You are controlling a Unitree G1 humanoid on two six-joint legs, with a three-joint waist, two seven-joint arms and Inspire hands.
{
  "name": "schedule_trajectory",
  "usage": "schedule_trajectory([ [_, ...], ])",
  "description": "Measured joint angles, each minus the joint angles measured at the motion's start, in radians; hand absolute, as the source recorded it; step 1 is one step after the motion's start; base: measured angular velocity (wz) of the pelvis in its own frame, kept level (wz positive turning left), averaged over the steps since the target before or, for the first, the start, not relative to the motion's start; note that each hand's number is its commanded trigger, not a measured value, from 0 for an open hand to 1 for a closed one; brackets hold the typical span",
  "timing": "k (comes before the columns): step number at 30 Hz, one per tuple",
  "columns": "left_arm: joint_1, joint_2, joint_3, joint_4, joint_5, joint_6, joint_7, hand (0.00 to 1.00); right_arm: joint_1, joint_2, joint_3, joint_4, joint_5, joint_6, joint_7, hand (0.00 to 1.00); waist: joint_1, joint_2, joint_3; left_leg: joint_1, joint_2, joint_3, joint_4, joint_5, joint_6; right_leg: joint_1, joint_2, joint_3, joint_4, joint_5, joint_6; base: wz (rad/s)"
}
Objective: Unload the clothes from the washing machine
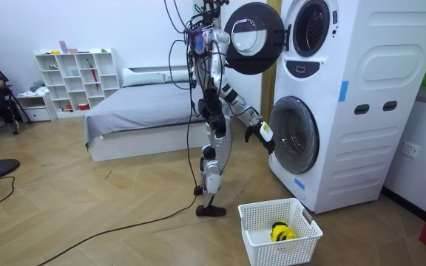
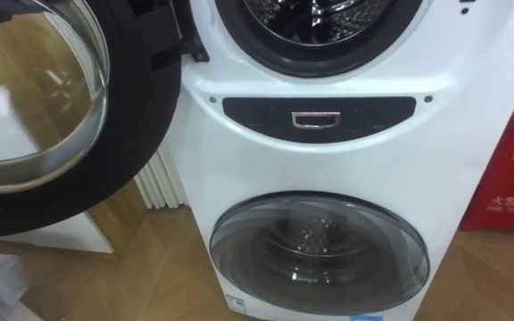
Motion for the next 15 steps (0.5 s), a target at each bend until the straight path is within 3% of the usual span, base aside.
schedule_trajectory([
  [3, -0.003, 0.024, 0.0, -0.01, 0.01, 0.025, -0.022, 0.0, 0.0, 0.0, 0.0, 0.0, -0.017, 0.002, 0.005, 0.0, 0.001, -0.001, 0.0011, -0.002, 0.0, -0.001, -0.001, 0.0, 0.0, -0.007, 0.001, 0.001, 0.0, 0.0, 0.0, 0.0],
  [8, -0.012, 0.028, -0.025, -0.047, 0.041, 0.039, -0.027, 0.0, -0.002, 0.003, 0.001, 0.007, -0.001, 0.001, 0.012, 0.0, -0.001, -0.018, 0.0016, 0.0, -0.001, -0.013, 0.006, 0.001, 0.002, 0.005, -0.001, -0.002, 0.0, 0.0, 0.0, 0.13],
  [12, -0.055, 0.029, -0.106, -0.07, 0.133, 0.042, -0.009, 0.0, -0.038, 0.005, 0.008, 0.069, 0.009, -0.001, 0.015, 0.0, -0.005, -0.033, 0.0097, -0.005, -0.003, -0.042, 0.023, 0.002, 0.003, 0.02, 0.0, 0.03, -0.001, 0.0, 0.0, 0.24],
  [15, -0.059, 0.03, -0.155, -0.148, 0.223, 0.083, -0.008, 0.0, -0.059, 0.004, 0.009, 0.062, 0.003, -0.005, 0.036, 0.0, -0.006, -0.038, 0.0109, -0.051, -0.004, -0.044, 0.042, 0.005, 0.007, -0.011, -0.001, 0.044, -0.001, 0.0, 0.0, 0.13],
])
